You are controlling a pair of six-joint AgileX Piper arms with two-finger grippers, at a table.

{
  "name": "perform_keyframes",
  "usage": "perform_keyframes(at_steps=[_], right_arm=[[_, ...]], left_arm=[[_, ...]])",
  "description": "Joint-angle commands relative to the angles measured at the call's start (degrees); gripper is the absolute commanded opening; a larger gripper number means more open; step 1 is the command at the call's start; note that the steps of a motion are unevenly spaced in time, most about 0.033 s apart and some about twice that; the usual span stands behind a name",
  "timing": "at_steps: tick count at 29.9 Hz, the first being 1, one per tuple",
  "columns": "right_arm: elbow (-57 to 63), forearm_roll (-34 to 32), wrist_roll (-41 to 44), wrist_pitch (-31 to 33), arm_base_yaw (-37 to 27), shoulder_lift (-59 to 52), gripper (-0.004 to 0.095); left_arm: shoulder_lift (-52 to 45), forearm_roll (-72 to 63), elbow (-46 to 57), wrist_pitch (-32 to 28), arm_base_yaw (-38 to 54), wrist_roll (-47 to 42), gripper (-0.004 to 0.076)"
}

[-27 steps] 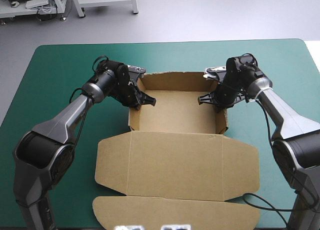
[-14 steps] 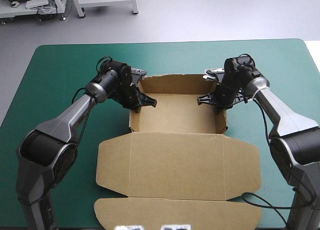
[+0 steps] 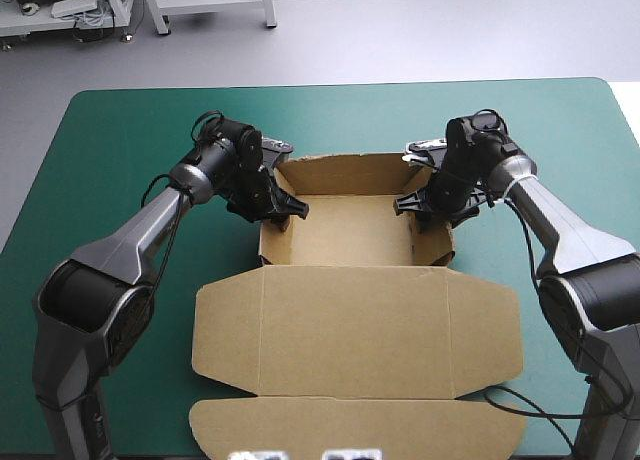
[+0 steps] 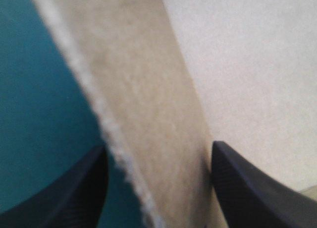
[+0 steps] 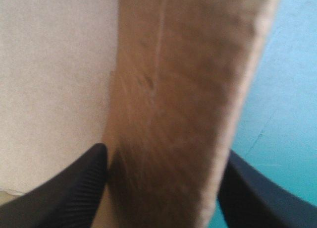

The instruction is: Fold the box

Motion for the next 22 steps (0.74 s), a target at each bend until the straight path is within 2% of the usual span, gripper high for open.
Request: perform_keyframes(at_steps=[1, 3, 16, 18, 19, 22], right_arm=[[-1.2, -0.7, -0.3, 2.0, -0.1, -4.5, 0.0815], [-1.2, -0.7, 0.3, 2.0, -0.1, -5.2, 0.0848], [-1.3, 0.0, -3.7, 2.0, -0.6, -12.1, 0.0838], [-1.3, 0.3, -3.8, 2.0, -0.6, -12.9, 0.0838], [-1.3, 0.7, -4.0, 2.0, -0.6, -13.4, 0.0838], [-1.3, 2.4, -5.1, 2.0, -0.6, -14.3, 0.0838]], left_arm=[[-3.9, -0.4, -3.3, 3.9, 0.2, -1.9, 0.0562], [-4.4, -0.4, -4.2, 3.9, 0.2, -1.8, 0.0561], [-15.1, 5.0, -5.1, 3.9, 0.4, -1.1, 0.0544], [-17.0, 2.6, -5.1, 3.9, 0.4, 1.0, 0.0498], [-18.1, 0.4, -5.0, 3.9, 0.4, 3.4, 0.0449], [-22.5, -5.2, -3.8, 4.0, 0.4, 8.6, 0.0221]])
